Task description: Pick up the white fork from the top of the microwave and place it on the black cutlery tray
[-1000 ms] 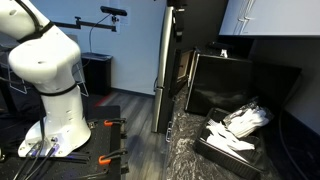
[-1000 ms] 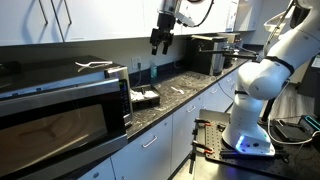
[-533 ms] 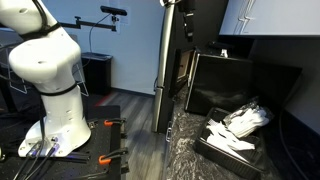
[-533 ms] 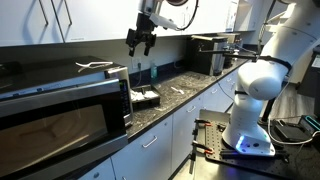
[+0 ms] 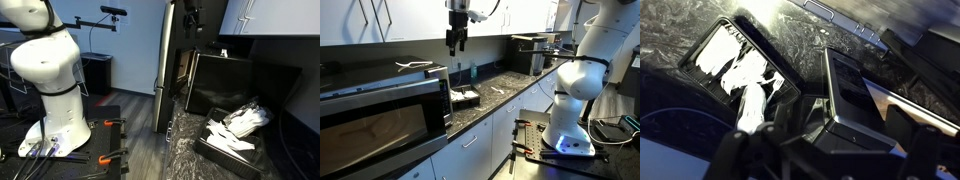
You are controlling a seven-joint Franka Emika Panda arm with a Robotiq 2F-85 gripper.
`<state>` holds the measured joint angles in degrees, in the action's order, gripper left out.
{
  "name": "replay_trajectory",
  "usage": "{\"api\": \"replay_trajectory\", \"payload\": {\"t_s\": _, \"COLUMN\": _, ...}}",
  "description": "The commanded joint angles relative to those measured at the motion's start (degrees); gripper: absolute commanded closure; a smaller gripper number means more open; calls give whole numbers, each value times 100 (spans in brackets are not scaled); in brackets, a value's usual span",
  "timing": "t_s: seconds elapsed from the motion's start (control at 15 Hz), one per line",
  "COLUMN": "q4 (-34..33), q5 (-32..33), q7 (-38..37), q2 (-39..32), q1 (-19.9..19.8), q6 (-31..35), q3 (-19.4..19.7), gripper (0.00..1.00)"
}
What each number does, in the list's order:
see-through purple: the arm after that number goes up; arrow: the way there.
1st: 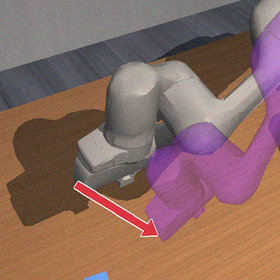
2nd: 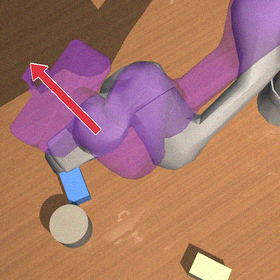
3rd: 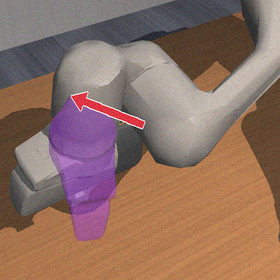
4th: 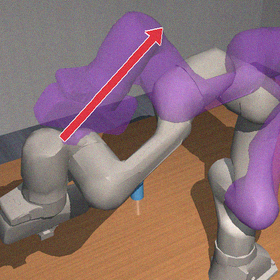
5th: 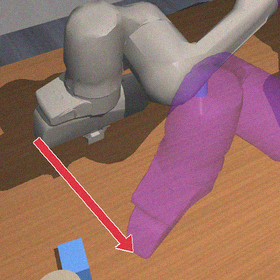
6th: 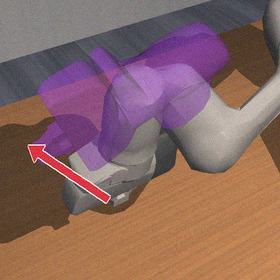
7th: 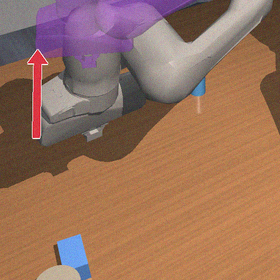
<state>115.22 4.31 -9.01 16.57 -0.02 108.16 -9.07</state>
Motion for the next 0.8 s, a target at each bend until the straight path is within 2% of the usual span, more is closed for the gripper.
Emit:
{"api": "replay_trajectory", "payload": {"t_s": 0.0, "q4": -468, "q5": 367, "q7": 939, "q2": -169, "q1": 210, "q6": -484, "q3": 132, "gripper": 0}}
{"api": "replay_trajectory", "payload": {"t_s": 0.07, "q4": -534, "q5": 571, "q7": 1142, "q2": -196, "q1": 224, "q6": -476, "q3": 123, "gripper": 0}}
{"api": "replay_trajectory", "payload": {"t_s": 0.2, "q4": -291, "q5": 431, "q7": 821, "q2": -47, "q1": 225, "q6": -262, "q3": 153, "gripper": 0}}
{"api": "replay_trajectory", "payload": {"t_s": 0.47, "q4": -366, "q5": 463, "q7": 823, "q2": -64, "q1": 236, "q6": -263, "q3": 160, "gripper": 0}}
{"api": "replay_trajectory", "payload": {"t_s": 0.6, "q4": -343, "q5": 652, "q7": 1175, "q2": -118, "q1": 255, "q6": -79, "q3": 181, "gripper": 0}}
{"api": "replay_trajectory", "payload": {"t_s": 0.73, "q4": -374, "q5": 843, "q7": 1862, "q2": -258, "q1": 293, "q6": 171, "q3": 259, "gripper": 0}}
